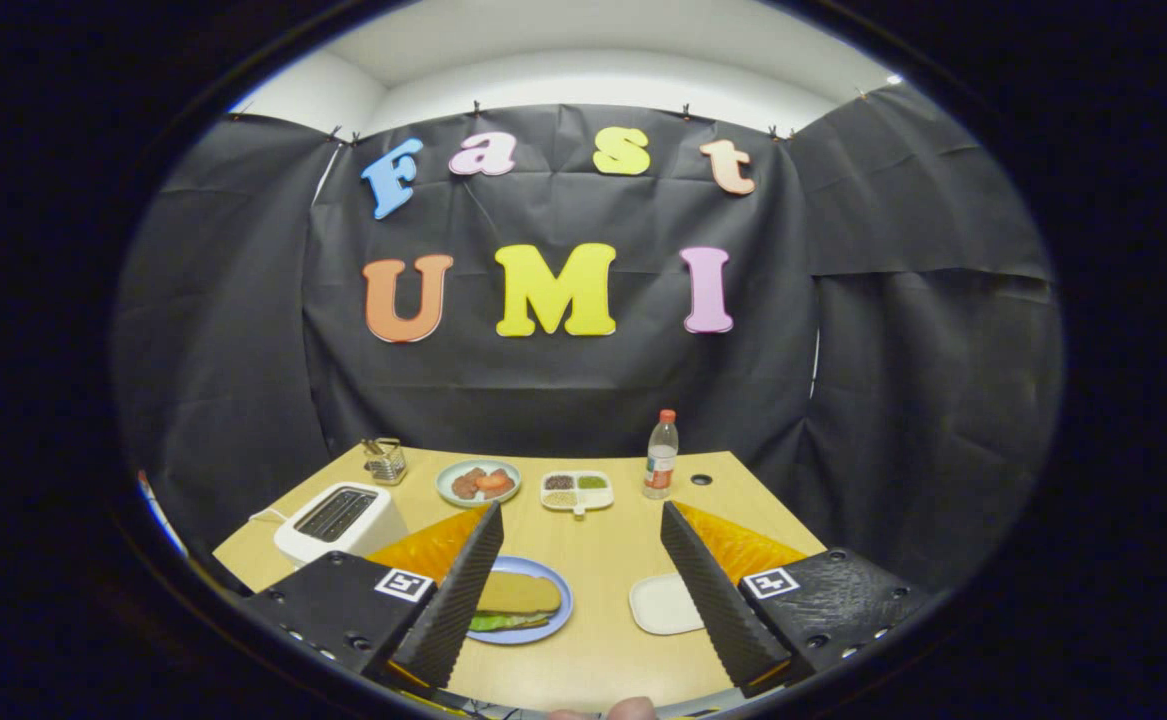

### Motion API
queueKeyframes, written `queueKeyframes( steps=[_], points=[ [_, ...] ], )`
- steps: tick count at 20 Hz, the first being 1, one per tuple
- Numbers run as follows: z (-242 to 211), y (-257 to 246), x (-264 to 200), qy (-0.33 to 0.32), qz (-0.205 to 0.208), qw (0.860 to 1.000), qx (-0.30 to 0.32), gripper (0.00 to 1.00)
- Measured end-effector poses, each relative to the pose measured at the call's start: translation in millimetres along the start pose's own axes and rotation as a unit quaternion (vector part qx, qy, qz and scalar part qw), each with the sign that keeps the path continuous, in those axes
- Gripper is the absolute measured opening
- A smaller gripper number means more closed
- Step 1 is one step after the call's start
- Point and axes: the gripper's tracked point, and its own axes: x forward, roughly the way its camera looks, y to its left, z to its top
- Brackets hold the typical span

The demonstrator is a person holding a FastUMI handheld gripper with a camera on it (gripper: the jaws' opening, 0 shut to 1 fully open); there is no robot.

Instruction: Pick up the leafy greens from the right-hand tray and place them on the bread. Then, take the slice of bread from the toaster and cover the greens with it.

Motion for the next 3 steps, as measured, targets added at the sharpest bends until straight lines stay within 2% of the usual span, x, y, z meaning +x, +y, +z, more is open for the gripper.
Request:
queueKeyframes(
  steps=[3],
  points=[
    [1.8, 3.5, -4.4, 0.000, 0.005, 1.000, 0.000, 0.96]
  ],
)
